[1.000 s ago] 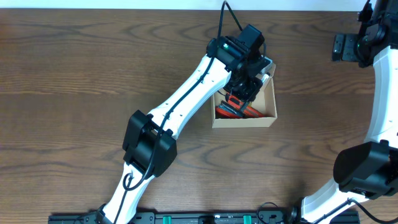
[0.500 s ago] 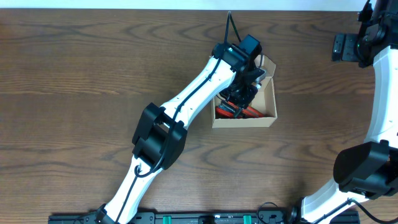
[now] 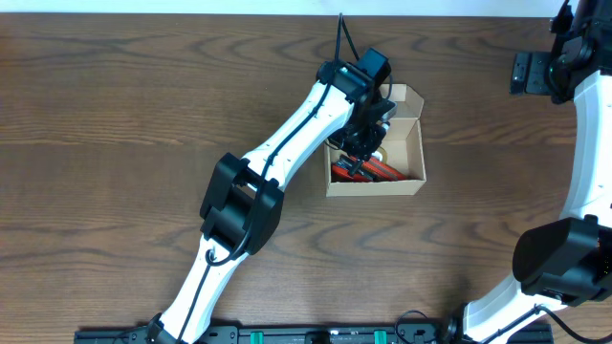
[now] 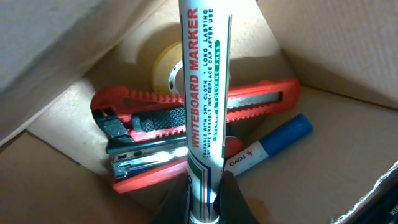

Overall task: Pack container
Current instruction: 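Lower the whiteboard marker into the box and open the left gripper, then raise the left gripper and retract it away from the box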

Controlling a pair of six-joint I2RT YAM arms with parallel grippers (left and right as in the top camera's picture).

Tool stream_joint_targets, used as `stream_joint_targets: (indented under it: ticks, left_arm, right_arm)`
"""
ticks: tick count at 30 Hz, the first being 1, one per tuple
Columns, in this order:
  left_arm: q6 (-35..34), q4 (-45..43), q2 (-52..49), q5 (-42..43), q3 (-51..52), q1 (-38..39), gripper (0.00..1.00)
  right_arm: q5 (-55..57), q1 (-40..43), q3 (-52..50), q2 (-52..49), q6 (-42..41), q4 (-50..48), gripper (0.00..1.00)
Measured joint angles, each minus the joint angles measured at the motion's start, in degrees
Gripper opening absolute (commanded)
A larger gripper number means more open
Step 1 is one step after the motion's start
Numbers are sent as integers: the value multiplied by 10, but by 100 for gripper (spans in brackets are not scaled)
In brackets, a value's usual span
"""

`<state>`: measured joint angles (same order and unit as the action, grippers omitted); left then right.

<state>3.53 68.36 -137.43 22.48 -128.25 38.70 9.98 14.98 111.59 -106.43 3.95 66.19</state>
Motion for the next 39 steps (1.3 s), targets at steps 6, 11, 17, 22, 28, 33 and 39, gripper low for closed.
stream_joint_targets:
  ticks: [6, 11, 17, 22, 28, 33, 39]
  left_arm:
    - [7, 0, 0, 0, 0, 0, 22]
    - [9, 0, 0, 0, 0, 0, 22]
    - [11, 0, 0, 0, 0, 0, 31]
    - [10, 0, 0, -2, 0, 0, 36]
    - [10, 8, -2, -2, -33, 0, 38]
    - [10, 40, -3, -20, -135, -4, 38]
    - [9, 98, -3, -70, -293, -23, 38]
  right_arm:
    - [0, 0, 0, 0, 0, 0, 99]
    - [0, 0, 0, 0, 0, 0, 99]
    - [0, 0, 0, 0, 0, 0, 99]
    - [0, 0, 0, 0, 0, 0, 99]
    - [0, 0, 0, 0, 0, 0, 99]
    - [0, 0, 0, 0, 0, 0, 99]
    - [0, 0, 0, 0, 0, 0, 99]
